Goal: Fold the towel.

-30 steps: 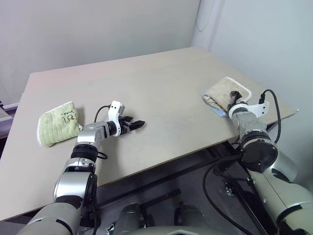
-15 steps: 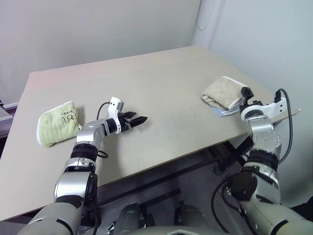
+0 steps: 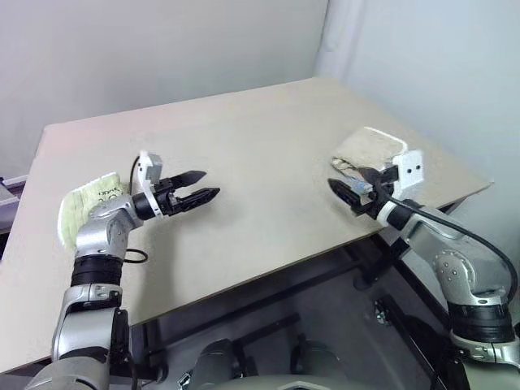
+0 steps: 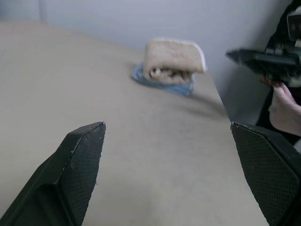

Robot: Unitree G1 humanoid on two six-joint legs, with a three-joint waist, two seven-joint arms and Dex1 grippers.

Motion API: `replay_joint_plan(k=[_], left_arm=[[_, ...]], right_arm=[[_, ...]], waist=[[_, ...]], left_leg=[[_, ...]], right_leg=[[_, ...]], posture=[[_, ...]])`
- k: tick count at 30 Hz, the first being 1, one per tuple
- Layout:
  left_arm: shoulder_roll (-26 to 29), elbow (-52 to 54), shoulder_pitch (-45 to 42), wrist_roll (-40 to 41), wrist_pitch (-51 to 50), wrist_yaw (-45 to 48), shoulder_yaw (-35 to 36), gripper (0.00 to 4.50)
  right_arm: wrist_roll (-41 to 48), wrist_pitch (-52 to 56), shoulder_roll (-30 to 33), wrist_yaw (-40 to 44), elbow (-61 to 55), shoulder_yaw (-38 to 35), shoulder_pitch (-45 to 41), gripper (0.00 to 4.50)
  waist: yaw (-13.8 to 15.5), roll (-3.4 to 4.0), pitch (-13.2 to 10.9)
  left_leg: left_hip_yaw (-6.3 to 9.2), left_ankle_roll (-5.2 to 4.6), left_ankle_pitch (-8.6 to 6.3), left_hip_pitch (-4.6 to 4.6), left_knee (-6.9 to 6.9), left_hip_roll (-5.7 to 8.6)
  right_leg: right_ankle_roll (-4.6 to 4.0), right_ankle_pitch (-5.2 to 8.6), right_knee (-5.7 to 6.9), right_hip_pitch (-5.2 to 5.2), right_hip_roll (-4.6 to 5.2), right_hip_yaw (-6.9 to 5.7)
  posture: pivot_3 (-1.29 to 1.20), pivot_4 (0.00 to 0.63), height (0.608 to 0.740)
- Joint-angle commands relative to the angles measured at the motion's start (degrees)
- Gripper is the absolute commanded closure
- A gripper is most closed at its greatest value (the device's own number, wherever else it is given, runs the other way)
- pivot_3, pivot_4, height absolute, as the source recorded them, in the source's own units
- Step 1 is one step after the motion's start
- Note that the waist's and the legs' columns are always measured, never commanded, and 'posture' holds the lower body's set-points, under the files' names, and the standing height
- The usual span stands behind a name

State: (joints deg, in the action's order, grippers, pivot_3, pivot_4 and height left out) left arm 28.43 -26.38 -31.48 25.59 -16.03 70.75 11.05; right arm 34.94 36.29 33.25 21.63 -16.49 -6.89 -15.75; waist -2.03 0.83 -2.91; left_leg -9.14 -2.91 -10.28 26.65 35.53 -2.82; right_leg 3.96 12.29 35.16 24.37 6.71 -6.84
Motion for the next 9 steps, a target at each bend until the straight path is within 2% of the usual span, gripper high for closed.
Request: replay_joint_plan(k=[1,2,3,4,5,6,7,8,9], left_arm=[[0.07,5.81,3.22,1.03,3.58,-0.47,0.95,0.00],[0.10,7.49,4.99,1.11,3.78,-0.37,0.61,0.00],[0.50,9.19,7.26,0.63,4.13,-0.16,0.00,0.00],[0.87,10.62,9.23,0.23,4.53,-0.04,-0.43,0.00],[1.29,11.70,11.08,0.38,4.56,0.30,-0.45,0.00],[1.65,12.67,12.53,0.76,4.12,0.34,-0.31,0.00],[2.04,13.46,13.63,1.08,3.54,0.09,-0.16,0.00],[2.30,13.70,14.35,1.07,3.60,-0.13,-0.16,0.00],[2.45,14.03,14.81,1.02,3.63,-0.39,-0.21,0.00]], right_arm=[[-4.32,-2.63,3.00,2.83,-3.07,1.05,-0.94,0.02],[-5.19,-3.24,3.27,3.54,-3.45,1.40,-0.59,0.02],[-6.16,-3.99,3.26,3.67,-3.79,1.49,-0.23,0.02],[-7.01,-4.31,3.23,3.65,-3.83,1.48,-0.09,0.02],[-7.79,-4.27,3.23,3.49,-3.59,1.47,-0.21,0.02],[-8.36,-4.26,3.16,3.40,-3.37,1.37,-0.36,0.02],[-8.22,-4.06,2.82,3.41,-3.13,0.88,-0.70,0.02],[-7.88,-3.82,2.49,3.62,-2.74,0.32,-1.13,0.02],[-7.54,-3.59,2.31,3.84,-2.60,-0.19,-1.35,0.02]], waist=[[0.97,-0.24,0.09],[1.52,-0.50,0.09],[1.56,-0.96,0.22],[1.42,-1.29,0.00],[1.65,-1.00,0.09],[1.64,-0.63,0.04],[1.36,-0.35,-0.12],[1.15,-0.32,-0.14],[1.15,-0.32,-0.14]], left_leg=[[-0.33,0.00,0.00,-0.01,-0.40,0.00],[-0.98,0.02,0.01,-0.11,-0.73,-0.03],[-1.84,0.05,0.03,-0.24,-1.07,-0.08],[-2.59,0.13,0.08,-1.01,-1.21,0.02],[-2.92,0.24,0.14,-1.37,-1.02,-0.05],[-0.86,1.37,-0.39,-1.45,0.89,0.14],[1.75,2.39,-1.86,-1.33,2.33,0.40],[2.67,2.12,-2.55,-1.16,2.36,0.34],[2.86,2.04,-2.64,-1.22,2.39,0.28]], right_leg=[[-0.05,-0.02,0.33,0.03,0.03,0.24],[-0.42,0.34,1.20,0.09,0.06,0.55],[-1.30,1.65,2.47,0.09,0.10,0.87],[-1.10,2.88,3.06,0.20,0.15,1.55],[-0.30,3.37,3.33,0.50,0.49,1.93],[-0.61,3.32,3.29,0.65,0.76,1.34],[-0.85,3.17,3.18,0.58,1.03,0.40],[-0.88,3.11,3.00,0.26,0.93,-0.31],[-0.81,3.05,2.63,-0.07,0.87,-0.72]], posture=[[0.00,0.000,0.721],[0.00,0.000,0.721],[0.00,0.000,0.721],[0.00,0.000,0.721],[0.00,0.000,0.721],[0.00,0.000,0.721],[0.00,0.000,0.721],[0.00,0.000,0.721],[0.00,0.000,0.721]])
